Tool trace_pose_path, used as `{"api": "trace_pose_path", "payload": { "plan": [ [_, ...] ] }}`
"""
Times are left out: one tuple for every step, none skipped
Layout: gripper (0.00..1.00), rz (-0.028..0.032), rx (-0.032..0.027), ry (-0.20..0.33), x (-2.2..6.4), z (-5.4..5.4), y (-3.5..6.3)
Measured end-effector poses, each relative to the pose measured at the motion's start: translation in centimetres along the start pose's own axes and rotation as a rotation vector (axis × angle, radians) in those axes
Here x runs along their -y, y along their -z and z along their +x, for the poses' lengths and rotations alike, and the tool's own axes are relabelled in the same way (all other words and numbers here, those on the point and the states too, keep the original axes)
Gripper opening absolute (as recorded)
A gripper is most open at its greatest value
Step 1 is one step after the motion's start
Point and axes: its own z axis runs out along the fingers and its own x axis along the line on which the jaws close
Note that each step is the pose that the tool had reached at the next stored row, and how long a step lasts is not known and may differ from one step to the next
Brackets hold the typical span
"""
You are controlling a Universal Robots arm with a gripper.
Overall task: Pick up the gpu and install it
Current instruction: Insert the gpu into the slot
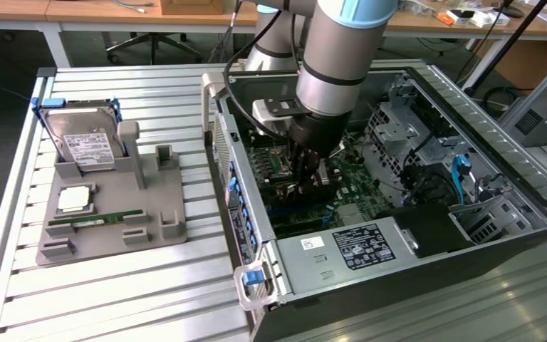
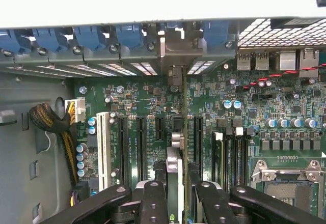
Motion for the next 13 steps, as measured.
{"api": "trace_pose_path", "payload": {
  "plan": [
    [0.27, 0.0, 0.0, 0.0, 0.0, 0.0, 0.0],
    [0.27, 0.0, 0.0, 0.0, 0.0, 0.0, 0.0],
    [0.27, 0.0, 0.0, 0.0, 0.0, 0.0, 0.0],
    [0.27, 0.0, 0.0, 0.0, 0.0, 0.0, 0.0],
    [0.27, 0.0, 0.0, 0.0, 0.0, 0.0, 0.0],
    [0.27, 0.0, 0.0, 0.0, 0.0, 0.0, 0.0],
    [0.27, 0.0001, 0.0, 0.0, 0.0, 0.0, 0.0],
    [0.27, 0.0001, 0.0, 0.0, -0.01, 0.0, 0.0],
    [0.27, 0.0001, 0.0001, 0.0, -0.01, 0.0, -0.01],
    [0.27, 0.0001, -0.0001, 0.0, -0.01, 0.0, -0.01],
    [0.27, 0.0, -0.0001, 0.0, -0.01, 0.0, -0.04],
    [0.27, 0.0, -0.0001, 0.0, -0.01, 0.0, -0.06],
    [0.27, -0.0001, 0.0, 0.0, 0.0, -0.01, -0.07]
  ]
}}
